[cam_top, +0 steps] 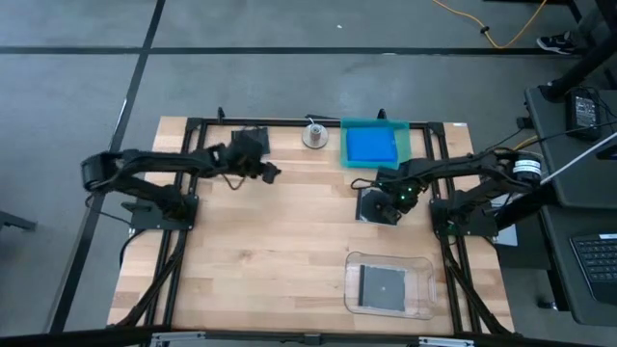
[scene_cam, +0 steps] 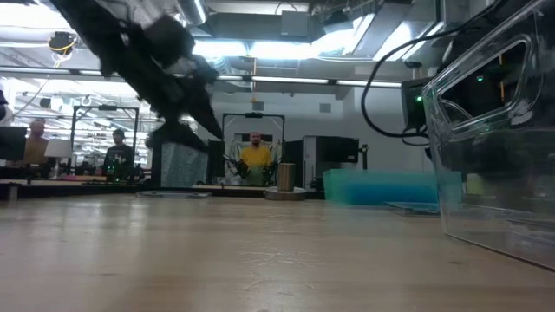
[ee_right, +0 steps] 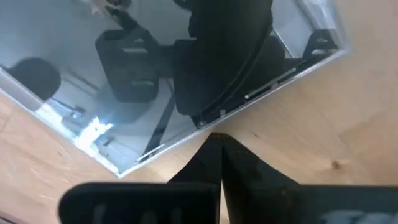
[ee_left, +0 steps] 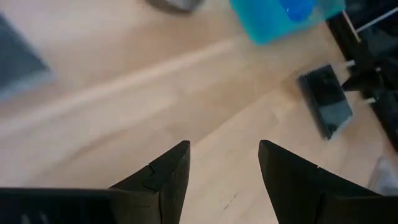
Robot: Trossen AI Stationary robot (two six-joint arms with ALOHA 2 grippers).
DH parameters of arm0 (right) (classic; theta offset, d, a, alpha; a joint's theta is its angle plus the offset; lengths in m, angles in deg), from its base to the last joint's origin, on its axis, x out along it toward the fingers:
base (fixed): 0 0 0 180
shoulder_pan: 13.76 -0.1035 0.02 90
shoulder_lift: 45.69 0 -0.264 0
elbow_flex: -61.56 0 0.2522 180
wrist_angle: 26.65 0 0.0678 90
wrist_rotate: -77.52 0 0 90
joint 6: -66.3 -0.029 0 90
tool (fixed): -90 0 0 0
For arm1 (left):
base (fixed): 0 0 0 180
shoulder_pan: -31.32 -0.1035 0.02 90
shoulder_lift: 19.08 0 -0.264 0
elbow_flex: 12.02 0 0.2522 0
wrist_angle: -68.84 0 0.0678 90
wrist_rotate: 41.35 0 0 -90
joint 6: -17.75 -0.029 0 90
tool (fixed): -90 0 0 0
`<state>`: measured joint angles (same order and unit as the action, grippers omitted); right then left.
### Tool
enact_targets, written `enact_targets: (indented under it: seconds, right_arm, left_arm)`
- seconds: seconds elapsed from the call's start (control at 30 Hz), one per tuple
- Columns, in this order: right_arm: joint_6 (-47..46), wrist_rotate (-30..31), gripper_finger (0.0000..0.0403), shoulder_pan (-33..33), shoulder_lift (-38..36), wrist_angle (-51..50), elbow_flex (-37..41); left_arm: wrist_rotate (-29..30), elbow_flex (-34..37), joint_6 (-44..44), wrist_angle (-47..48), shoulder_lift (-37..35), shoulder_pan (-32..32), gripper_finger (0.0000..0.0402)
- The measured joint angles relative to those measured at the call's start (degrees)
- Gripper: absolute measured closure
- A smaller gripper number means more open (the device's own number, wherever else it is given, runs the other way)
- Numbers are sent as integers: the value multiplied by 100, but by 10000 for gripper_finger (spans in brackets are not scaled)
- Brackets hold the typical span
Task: Pick & place jewel cases by type
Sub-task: Put the right black CD case into the transparent bin
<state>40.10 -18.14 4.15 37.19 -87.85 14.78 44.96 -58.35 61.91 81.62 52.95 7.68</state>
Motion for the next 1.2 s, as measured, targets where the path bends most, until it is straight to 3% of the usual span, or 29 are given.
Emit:
enact_targets:
  seconds: [0.4,0.67,0.83,1.07,1.13,1.2]
  right_arm:
    - [687,-171,400,106,890,-537,-664]
    - [980,-371,400,81,1661,-1056,-1288]
    - [1148,-422,400,-42,1747,-995,-1671]
    - [1187,-926,400,-61,1709,435,-1936]
    - [1253,-1184,400,-61,1721,1631,-1929]
    - [1270,-1121,400,-93,1826,3971,-1986]
  left_arm:
    - [-376,-12,909,-2276,2079,345,215]
    - [-641,-251,915,-2326,2405,367,215]
    - [-649,-291,868,-2330,2400,367,215]
    - [-667,-291,866,-2321,2398,367,215]
    - [-670,-291,866,-2315,2399,367,215]
    - [-666,-296,866,-2279,2398,364,215]
